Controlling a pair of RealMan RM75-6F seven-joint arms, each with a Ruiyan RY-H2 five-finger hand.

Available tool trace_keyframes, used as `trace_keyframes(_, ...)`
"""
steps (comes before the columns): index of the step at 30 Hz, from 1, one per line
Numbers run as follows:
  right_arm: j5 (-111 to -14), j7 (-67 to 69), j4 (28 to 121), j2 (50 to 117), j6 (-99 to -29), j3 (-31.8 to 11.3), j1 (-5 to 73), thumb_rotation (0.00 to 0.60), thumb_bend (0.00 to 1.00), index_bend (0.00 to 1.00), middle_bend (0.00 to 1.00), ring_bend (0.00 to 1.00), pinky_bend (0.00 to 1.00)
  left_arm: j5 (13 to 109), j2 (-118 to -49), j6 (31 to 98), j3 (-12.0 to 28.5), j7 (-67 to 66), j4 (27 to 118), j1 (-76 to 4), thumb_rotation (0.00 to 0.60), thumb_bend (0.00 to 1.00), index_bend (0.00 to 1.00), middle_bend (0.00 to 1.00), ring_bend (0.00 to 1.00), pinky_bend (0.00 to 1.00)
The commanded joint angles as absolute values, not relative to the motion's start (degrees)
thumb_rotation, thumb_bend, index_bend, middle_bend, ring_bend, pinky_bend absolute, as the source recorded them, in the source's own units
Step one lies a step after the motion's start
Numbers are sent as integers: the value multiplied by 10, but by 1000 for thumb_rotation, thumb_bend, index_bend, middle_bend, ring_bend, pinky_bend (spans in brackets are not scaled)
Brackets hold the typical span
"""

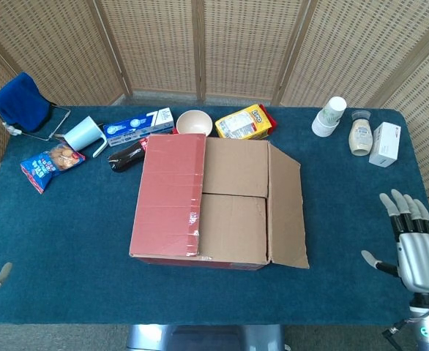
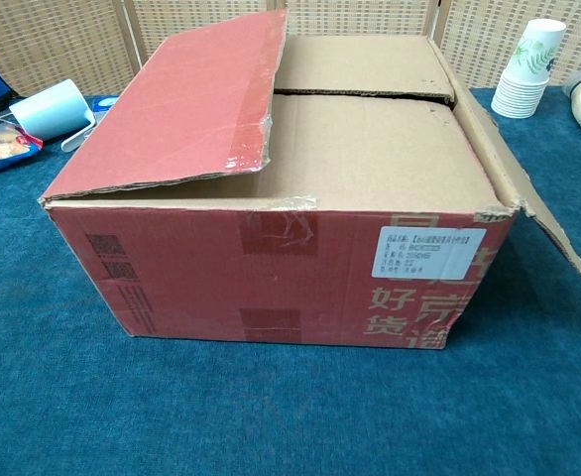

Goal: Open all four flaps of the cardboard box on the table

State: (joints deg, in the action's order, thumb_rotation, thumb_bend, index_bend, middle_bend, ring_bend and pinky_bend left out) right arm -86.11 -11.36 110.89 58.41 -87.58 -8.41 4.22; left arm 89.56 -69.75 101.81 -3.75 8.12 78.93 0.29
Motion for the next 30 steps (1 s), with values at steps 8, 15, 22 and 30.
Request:
trace_keyframes(8,-859,-168,1156,560,-808,-122,114,600,64,0,0,0,0,880,-677,990,-31,82,802,15,600,0,33,0,0,0)
trace_keyframes(15,-844,-209,1185,553,-765,-150,166,600,48,0,0,0,0,865,-652,979,-23,84,827,25,600,1,35,0,0,0)
trace_keyframes(22,-825,-249,1178,572,-723,-155,209,600,37,0,0,0,0,877,-647,989,-21,80,831,33,600,1,35,0,0,0)
trace_keyframes(30,-810,-270,1143,610,-693,-155,250,600,27,0,0,0,0,911,-647,999,-26,65,839,38,600,1,35,0,0,0)
